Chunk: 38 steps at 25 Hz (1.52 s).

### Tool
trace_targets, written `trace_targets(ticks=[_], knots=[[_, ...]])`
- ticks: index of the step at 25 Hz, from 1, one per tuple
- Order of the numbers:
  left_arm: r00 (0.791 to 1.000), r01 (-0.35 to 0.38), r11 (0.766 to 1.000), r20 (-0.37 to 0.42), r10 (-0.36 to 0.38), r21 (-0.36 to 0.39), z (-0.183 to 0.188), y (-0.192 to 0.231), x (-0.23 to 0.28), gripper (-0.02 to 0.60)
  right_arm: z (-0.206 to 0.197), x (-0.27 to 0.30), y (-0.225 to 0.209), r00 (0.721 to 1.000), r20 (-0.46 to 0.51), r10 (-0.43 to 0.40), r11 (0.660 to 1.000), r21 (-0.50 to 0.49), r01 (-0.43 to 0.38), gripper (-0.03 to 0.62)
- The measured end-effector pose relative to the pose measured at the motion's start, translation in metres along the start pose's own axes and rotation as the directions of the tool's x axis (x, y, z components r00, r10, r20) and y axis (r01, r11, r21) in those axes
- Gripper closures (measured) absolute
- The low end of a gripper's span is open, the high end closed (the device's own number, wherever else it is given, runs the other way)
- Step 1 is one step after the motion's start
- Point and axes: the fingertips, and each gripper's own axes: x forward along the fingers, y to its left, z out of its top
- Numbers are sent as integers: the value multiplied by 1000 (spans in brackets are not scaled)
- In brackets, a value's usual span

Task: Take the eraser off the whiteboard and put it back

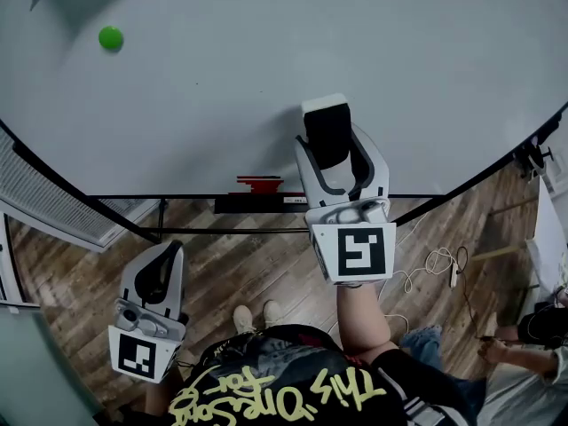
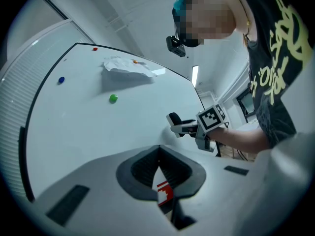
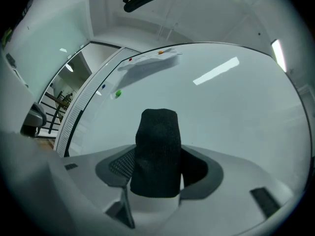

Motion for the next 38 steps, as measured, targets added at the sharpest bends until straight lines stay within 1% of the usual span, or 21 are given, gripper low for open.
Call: trace_targets(ticks=[9, 13, 18, 22, 24, 27, 30, 34, 38], knots=[[1000, -18, 1000, -11, 18, 3, -4, 11, -3, 575, -14, 16, 7, 1000, -27, 10, 999, -42, -11, 333], [1000, -24, 1000, -11, 24, 6, -4, 16, -3, 575, -28, 18, 10, 995, -101, 8, 999, -41, -12, 333], [1000, -25, 1000, -17, 25, 9, -5, 18, -3, 575, -34, 23, 11, 993, -117, 2, 999, -47, -8, 333], [999, -28, 1000, -17, 28, 9, -5, 20, -3, 574, -35, 24, 11, 993, -115, -10, 998, -66, 3, 333], [999, -29, 1000, -16, 29, 8, -5, 20, -3, 574, -34, 25, 12, 995, -101, -20, 995, -98, 10, 332], [999, -30, 1000, -16, 30, 7, -4, 20, -3, 575, -28, 28, 14, 998, -54, -34, 988, -152, 25, 333], [999, -36, 999, -16, 36, 6, -3, 20, -4, 574, -30, 28, 14, 997, -56, -51, 985, -168, 41, 333], [999, -49, 999, -20, 49, 5, -3, 22, -6, 574, -27, 32, 17, 997, -40, -60, 973, -227, 49, 333], [998, -56, 998, -18, 56, 5, -2, 20, -7, 575, -27, 32, 17, 997, -32, -72, 972, -227, 63, 333]])
